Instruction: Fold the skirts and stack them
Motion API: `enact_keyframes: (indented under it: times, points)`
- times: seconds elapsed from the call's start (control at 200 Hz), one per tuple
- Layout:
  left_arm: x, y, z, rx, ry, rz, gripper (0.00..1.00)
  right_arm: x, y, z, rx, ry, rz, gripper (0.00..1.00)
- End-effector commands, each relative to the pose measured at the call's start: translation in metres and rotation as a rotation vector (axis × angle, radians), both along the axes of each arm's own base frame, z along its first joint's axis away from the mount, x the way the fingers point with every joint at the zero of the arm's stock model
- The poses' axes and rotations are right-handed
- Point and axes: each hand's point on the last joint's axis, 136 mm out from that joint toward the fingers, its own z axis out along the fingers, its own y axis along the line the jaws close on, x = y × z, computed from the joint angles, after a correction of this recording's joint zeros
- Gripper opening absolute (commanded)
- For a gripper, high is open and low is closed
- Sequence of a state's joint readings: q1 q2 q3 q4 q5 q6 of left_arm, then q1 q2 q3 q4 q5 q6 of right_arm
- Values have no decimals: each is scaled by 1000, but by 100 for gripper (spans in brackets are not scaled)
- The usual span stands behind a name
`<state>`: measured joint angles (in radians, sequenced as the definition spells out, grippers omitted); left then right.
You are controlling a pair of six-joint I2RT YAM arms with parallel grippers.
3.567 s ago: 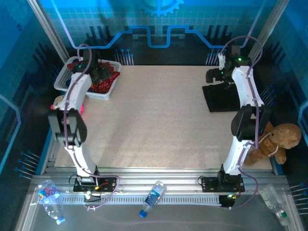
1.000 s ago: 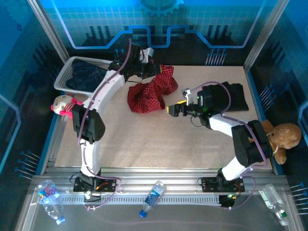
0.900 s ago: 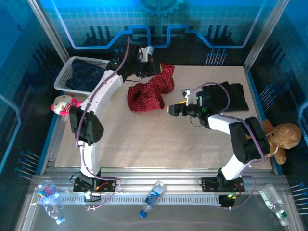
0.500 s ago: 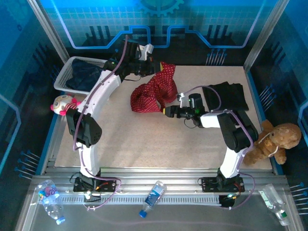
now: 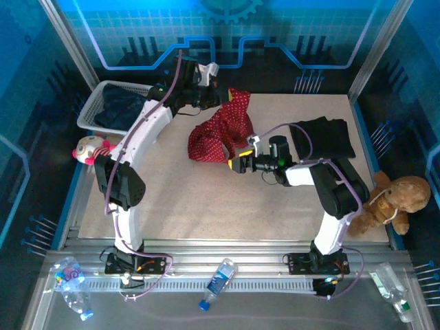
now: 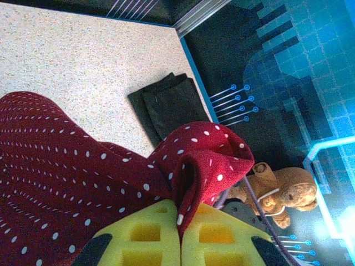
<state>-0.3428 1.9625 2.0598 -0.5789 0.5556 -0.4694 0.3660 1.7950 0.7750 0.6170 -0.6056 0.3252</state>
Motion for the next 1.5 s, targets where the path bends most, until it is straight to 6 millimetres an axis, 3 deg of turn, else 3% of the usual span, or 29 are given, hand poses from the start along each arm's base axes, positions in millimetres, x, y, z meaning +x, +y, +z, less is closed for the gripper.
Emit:
enact_keyframes:
  times: [0.0, 0.175, 0.365, 0.43, 0.46, 0.525, 0.56, 0.63, 0.735, 0.83, 0.915, 0.99, 1.005, 1.045, 1.18, 1.32, 1.41, 1.495]
  points:
    - [-7, 3, 19, -21, -43, -26, 0, -13, 3, -2, -167, -142, 65, 89]
    - [-8, 4, 18, -20, -41, -26, 0, -12, 18, -18, -281, -188, 115, 89]
    - [-11, 5, 19, -15, -47, -27, 0, 7, 24, -24, -316, -224, 48, 86]
    - [-10, 7, 18, -12, -46, -24, 0, 15, 24, -19, -311, -250, 10, 81]
    - [-10, 7, 18, -12, -44, -22, 0, 21, 29, -7, -291, -266, 12, 75]
    - [-8, 11, 17, -9, -40, -6, 0, 17, 35, 1, -258, -286, 29, 55]
    - [-7, 13, 17, -9, -42, 5, 0, 18, 37, 16, -229, -330, 14, 41]
    - [-3, 19, 18, -16, -36, 33, 0, 12, 30, 31, -213, -370, -39, 17]
    - [2, 33, 22, -21, -25, 105, 0, 2, 21, 62, -214, -407, -56, 0]
    - [7, 62, 27, -15, -6, 251, 0, -15, 6, 82, -279, -418, -45, 0]
    - [2, 88, 40, -28, -9, 382, 0, -35, -13, 113, -303, -431, -36, 0]
    - [-9, 103, 60, -47, -43, 459, 1, -55, -30, 153, -303, -465, -35, 0]
    - [-13, 104, 64, -59, -48, 467, 2, -57, -33, 170, -296, -490, -43, 0]
    - [-20, 106, 76, -91, -66, 484, 2, -66, -42, 194, -303, -522, -52, 0]
    - [-43, 112, 109, -172, -141, 547, 2, -82, -69, 257, -333, -633, -113, 0]
    - [-44, 110, 120, -231, -177, 581, 1, -61, -92, 293, -310, -679, -209, 0]
    - [-25, 106, 110, -249, -157, 602, 1, -31, -105, 301, -324, -685, -278, 0]
    - [6, 102, 101, -238, -167, 625, 1, 4, -113, 303, -365, -692, -308, 0]
